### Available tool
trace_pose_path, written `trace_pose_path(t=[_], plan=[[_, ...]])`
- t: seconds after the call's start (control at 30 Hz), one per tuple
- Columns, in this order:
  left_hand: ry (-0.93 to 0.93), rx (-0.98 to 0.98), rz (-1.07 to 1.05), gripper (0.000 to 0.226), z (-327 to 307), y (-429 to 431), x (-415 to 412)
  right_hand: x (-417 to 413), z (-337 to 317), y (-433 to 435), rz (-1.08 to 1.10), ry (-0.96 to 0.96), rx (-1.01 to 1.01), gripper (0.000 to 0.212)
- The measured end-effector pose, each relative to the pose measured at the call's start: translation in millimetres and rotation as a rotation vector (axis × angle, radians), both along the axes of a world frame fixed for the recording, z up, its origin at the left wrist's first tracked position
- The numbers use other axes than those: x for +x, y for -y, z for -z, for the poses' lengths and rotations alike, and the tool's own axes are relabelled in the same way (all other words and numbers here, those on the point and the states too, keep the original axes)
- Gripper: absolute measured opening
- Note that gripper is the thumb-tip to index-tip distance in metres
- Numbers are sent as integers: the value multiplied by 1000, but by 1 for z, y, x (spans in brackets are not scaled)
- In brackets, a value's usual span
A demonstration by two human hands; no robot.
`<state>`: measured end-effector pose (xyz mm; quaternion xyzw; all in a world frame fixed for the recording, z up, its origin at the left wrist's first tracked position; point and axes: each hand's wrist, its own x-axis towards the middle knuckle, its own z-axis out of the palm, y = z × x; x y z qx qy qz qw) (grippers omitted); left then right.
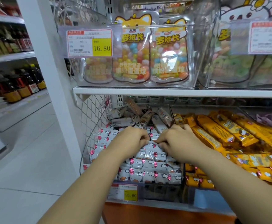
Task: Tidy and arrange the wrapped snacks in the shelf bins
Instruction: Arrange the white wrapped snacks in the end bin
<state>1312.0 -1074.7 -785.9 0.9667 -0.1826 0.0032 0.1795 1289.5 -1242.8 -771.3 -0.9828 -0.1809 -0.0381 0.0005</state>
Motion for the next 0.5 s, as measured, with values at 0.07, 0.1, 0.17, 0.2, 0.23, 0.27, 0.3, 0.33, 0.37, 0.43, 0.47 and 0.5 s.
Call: trace_pose_path(t=[0.07,0.1,0.17,0.2,0.23,0.27,0.3,0.33,0.37,0.43,0.47,0.5], plan=[[24,-21,24,19,-1,2,-2,-5,-4,8,1,96,224,28],[45,-27,61,21,-2,5,-3,-7,-8,13,8,162,302,27],[67,7,159,23,2,12,-8,-10,-17,22,51,242,417,26],[65,42,193,25,5,14,-9,-11,-19,26,70,249,449,26],[52,74,205,27,9,15,-10,-12,-20,29,83,238,461,26],[32,97,199,30,12,15,-10,-13,-19,31,90,212,461,26],[17,117,189,33,14,15,-10,-14,-17,33,87,179,458,26],[4,139,181,36,15,15,-10,-14,-15,35,76,146,459,27],[-9,163,179,39,14,15,-11,-15,-13,36,58,117,459,27],[-26,205,180,45,12,19,-14,-16,-10,38,13,77,441,26],[-29,212,176,46,11,22,-15,-17,-9,40,-4,66,429,27],[-29,206,165,45,10,25,-14,-18,-9,41,-16,58,426,27]])
